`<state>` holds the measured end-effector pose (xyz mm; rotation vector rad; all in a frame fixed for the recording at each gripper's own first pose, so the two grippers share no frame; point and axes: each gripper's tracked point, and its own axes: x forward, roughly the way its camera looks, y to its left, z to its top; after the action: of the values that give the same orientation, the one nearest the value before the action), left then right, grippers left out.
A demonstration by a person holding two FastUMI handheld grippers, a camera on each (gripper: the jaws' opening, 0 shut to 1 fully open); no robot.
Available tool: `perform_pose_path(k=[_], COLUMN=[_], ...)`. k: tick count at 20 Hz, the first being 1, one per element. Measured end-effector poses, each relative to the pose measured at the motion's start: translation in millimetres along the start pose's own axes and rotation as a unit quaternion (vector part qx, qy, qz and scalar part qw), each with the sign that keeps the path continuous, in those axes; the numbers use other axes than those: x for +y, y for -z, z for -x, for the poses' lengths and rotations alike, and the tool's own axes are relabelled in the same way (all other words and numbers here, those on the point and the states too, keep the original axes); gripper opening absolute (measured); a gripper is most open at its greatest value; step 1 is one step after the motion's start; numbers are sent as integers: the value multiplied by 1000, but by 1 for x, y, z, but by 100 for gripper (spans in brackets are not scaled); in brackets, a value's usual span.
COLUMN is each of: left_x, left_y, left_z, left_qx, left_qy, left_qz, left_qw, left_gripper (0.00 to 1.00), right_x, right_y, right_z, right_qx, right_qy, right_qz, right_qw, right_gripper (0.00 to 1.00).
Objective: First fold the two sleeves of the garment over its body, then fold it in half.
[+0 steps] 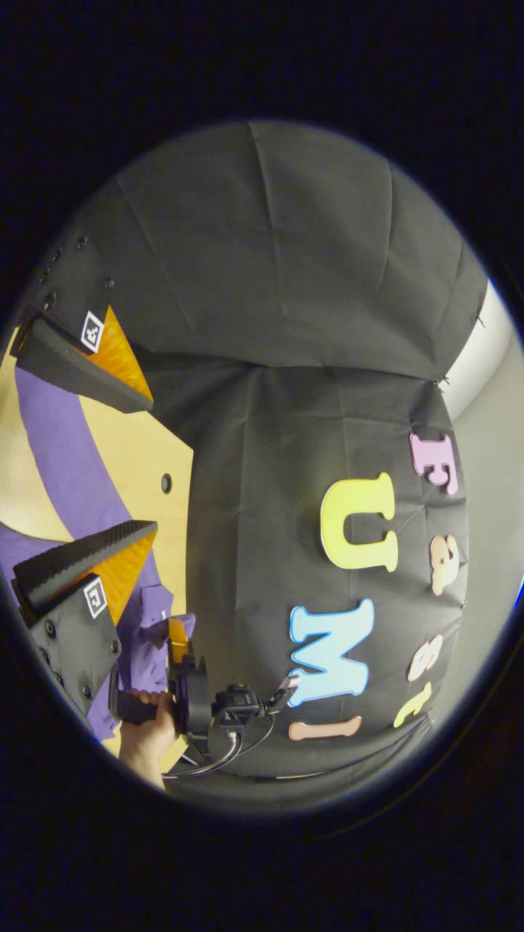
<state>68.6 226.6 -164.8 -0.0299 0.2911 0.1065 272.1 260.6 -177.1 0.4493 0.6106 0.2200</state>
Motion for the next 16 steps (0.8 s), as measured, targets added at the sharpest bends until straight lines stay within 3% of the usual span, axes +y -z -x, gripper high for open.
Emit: perform_pose_path(k=[8,9,10,12,16], left_x=[15,15,16,17,21], left_y=[16,16,18,17,25], left_z=[-5,-5,-4,-4,-7], left_qx=[13,13,12,9,12], left_qy=[-23,-24,-24,-27,-34], left_qz=[16,15,14,10,18], left_qw=[1000,1000,1000,1000,999], left_gripper=[96,94,94,94,96], right_x=[20,21,20,25,37], right_y=[48,55,59,64,58], right_z=[-33,-37,-38,-40,-22], right_qx=[46,52,58,63,49], right_qy=[-6,-6,-5,-10,-17], right_qz=[12,16,19,21,44], right_qw=[999,998,998,998,998], right_gripper=[6,0,9,7,14])
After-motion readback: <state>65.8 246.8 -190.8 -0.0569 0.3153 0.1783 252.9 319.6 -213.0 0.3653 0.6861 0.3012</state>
